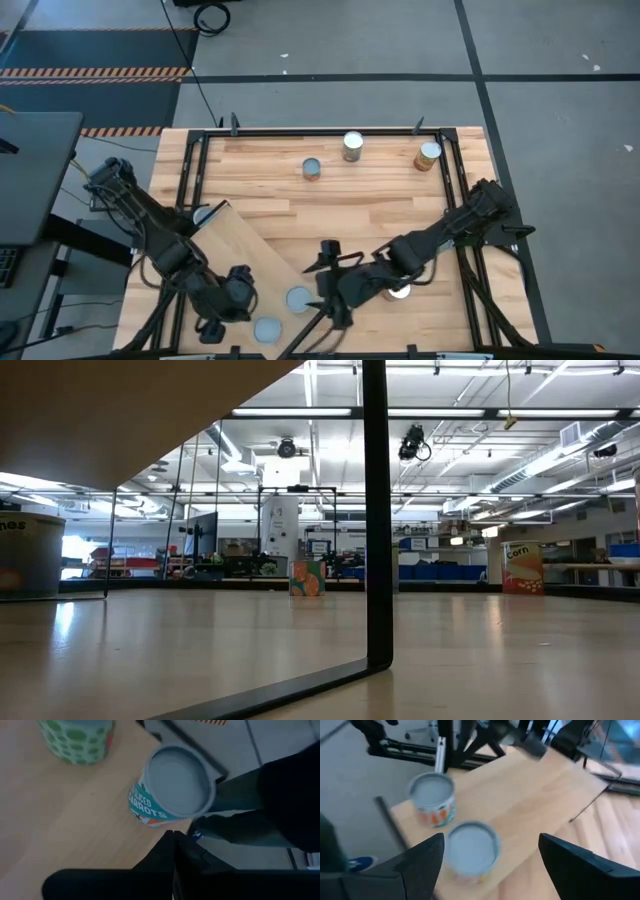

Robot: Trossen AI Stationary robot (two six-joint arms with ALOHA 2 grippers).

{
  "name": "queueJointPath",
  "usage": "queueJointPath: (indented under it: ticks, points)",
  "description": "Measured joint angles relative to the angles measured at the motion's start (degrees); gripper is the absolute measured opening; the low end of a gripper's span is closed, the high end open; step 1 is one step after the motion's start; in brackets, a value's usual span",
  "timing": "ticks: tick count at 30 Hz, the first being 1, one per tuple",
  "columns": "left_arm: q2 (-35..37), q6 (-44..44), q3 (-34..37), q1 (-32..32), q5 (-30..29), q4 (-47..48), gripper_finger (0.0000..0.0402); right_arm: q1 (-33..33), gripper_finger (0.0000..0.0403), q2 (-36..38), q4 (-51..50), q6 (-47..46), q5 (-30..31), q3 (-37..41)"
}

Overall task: Pick and place cans onto a shelf
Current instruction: Put the canned corn on the shelf

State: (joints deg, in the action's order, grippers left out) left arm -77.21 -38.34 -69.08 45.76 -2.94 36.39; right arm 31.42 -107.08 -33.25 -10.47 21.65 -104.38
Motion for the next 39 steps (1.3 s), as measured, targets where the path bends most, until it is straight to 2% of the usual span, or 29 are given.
queueJointPath:
  ticks: [3, 9, 13, 16, 21, 24, 30, 34, 39]
  points:
    - [2.97, 1.54, -0.04, -0.17, -2.31, -0.1, 0.0013, 1.78, 0.0332, 2.15, -7.2, -8.64, 1.17, 0.02]
    - [7.21, 2.6, -0.04, -0.22, -11.12, 0.02, 0.0022, 7.85, 0.0331, 6.38, -25.61, -34.72, 5.98, 0.38]
    - [8.3, 6.19, -0.07, -0.72, -17.97, 0.0, 0.0037, 13.07, 0.0331, 6.72, -34.46, -54.3, 5.07, 3.46]
    - [8.29, 8.52, -0.09, -2.03, -21.68, 0.04, 0.0049, 16.19, 0.0332, 6.92, -38.15, -61.73, 2.79, 5.65]
    - [8.29, 10.78, -0.09, -6.18, -23.58, 0.01, 0.008, 17.85, 0.0334, 6.92, -37.82, -58.25, -2.51, 6.03]
    - [8.29, 13.7, -0.09, -9.32, -23.62, -0.12, 0.0106, 17.74, 0.0334, 6.92, -41.56, -54.25, -4.69, 6.03]
    - [8.29, 15.09, -0.07, -13.62, -23.63, -0.14, 0.0149, 17.14, 0.0334, 6.92, -47.36, -47.76, -3.68, 6.34]
    - [8.29, 15.08, -0.09, -14.84, -23.63, -0.18, 0.0165, 17.15, 0.0334, 7.05, -46.65, -43.45, -4.42, 11.27]
    - [8.27, 15.02, -0.09, -15.82, -24.78, -0.2, 0.0174, 15.86, 0.0337, 8.05, -37.54, -43.7, -12.57, 19.77]
